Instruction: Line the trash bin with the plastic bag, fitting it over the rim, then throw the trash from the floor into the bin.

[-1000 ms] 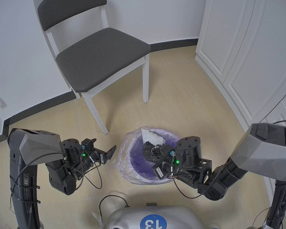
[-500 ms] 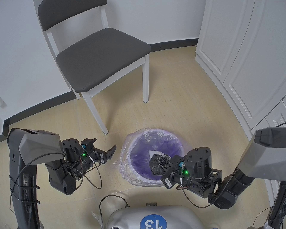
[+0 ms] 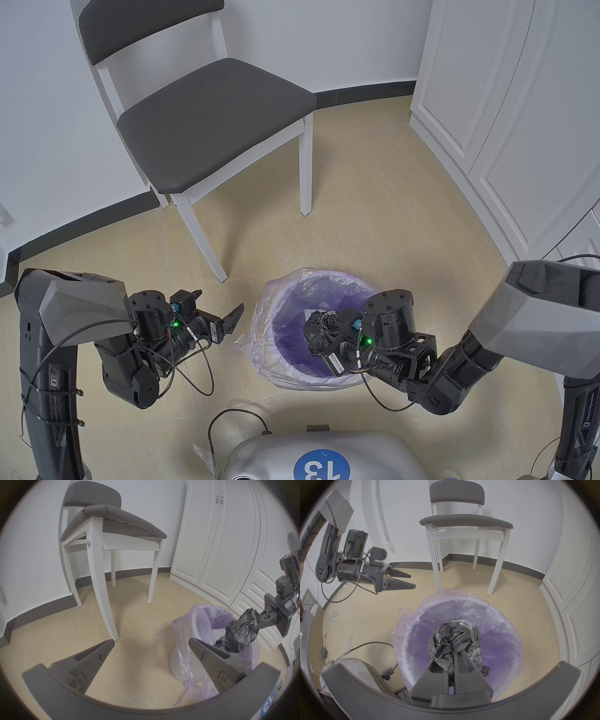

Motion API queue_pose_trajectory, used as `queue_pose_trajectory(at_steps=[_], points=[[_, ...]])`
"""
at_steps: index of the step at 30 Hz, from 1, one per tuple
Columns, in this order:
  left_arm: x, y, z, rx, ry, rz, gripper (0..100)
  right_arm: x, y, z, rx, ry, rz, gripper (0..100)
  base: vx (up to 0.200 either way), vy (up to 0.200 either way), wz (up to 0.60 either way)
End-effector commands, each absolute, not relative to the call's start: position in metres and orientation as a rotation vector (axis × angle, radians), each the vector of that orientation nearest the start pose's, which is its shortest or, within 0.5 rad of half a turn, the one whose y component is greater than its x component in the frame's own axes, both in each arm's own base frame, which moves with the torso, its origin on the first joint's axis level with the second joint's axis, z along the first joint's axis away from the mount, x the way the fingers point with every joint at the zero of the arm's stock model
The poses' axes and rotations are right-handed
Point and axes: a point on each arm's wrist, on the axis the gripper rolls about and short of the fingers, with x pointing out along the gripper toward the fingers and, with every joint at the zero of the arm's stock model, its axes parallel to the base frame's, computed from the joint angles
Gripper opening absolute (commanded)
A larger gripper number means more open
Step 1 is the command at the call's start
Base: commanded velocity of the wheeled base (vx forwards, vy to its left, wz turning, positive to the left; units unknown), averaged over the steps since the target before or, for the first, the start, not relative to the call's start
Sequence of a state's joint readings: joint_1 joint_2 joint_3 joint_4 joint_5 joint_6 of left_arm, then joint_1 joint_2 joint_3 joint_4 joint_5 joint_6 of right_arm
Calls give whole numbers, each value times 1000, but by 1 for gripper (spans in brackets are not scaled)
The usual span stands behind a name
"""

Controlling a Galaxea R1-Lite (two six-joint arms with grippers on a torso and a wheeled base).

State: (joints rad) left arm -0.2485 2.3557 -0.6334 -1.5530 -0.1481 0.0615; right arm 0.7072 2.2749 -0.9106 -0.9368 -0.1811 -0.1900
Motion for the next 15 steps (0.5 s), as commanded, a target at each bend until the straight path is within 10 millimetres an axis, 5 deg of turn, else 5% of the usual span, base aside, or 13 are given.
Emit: queue_pose_trajectory(at_steps=[1,15], points=[[350,-92,14,68,137,-398,100,314,257,14,-378,368,545,0,0,0,0],[350,-91,13,69,139,-397,100,341,262,-16,-391,425,523,0,0,0,0]])
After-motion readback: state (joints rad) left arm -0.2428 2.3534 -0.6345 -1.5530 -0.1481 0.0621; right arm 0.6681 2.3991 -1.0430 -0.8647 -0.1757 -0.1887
